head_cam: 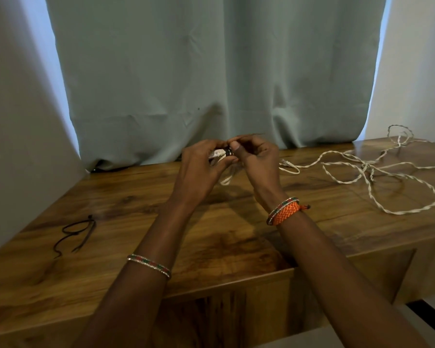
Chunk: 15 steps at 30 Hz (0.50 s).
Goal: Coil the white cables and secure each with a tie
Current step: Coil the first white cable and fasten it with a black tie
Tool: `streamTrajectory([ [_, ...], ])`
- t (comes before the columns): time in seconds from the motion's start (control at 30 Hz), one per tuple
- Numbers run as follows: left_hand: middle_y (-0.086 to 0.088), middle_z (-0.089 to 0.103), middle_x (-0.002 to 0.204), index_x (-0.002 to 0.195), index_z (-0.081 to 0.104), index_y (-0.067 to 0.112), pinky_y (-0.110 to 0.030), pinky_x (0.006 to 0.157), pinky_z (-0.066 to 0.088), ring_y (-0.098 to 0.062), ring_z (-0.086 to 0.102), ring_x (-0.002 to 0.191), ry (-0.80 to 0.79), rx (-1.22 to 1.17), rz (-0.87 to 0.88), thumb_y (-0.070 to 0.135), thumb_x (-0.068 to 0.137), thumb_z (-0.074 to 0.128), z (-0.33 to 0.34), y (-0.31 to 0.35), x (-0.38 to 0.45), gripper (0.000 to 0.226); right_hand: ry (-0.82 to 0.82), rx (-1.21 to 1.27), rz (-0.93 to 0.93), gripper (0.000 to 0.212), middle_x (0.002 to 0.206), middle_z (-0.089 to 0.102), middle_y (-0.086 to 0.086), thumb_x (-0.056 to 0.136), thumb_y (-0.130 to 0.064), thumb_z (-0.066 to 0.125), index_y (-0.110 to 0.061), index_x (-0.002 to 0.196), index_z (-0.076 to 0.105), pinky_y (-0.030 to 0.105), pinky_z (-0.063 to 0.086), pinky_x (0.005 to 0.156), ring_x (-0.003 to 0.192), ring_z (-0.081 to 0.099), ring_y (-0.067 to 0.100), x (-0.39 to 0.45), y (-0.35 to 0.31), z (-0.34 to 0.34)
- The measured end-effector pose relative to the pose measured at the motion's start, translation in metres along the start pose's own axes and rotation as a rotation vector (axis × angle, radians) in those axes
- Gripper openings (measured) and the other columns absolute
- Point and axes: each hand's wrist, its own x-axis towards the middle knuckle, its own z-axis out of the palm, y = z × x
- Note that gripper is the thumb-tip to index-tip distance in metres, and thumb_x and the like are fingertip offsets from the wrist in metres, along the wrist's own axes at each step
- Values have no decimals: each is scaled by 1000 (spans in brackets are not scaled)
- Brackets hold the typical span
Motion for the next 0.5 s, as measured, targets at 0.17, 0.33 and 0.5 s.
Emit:
streamTrajectory([
  [0.17,-10,71,95,101,68,2,-10,75,37,-16,63,87,24,101,85,22,77,74,-1,6,1,31,63,68,15,12,84,69,-1,91,-10,58,-15,85,66,18,50,71,79,64,2,1,-8,2],
  [0.33,-12,67,94,103,65,2,-16,74,37,-24,63,87,1,177,122,21,78,73,-2,3,1,33,137,123,26,10,79,70,4,94,-12,54,-7,96,63,18,51,60,73,65,5,3,-16,5],
  [0.5,-11,67,96,104,64,3,-16,73,37,-21,62,88,9,208,119,24,80,72,0,5,-1,33,150,38,-20,15,74,63,-1,95,-11,51,-9,97,66,17,50,63,69,59,2,3,-21,6],
])
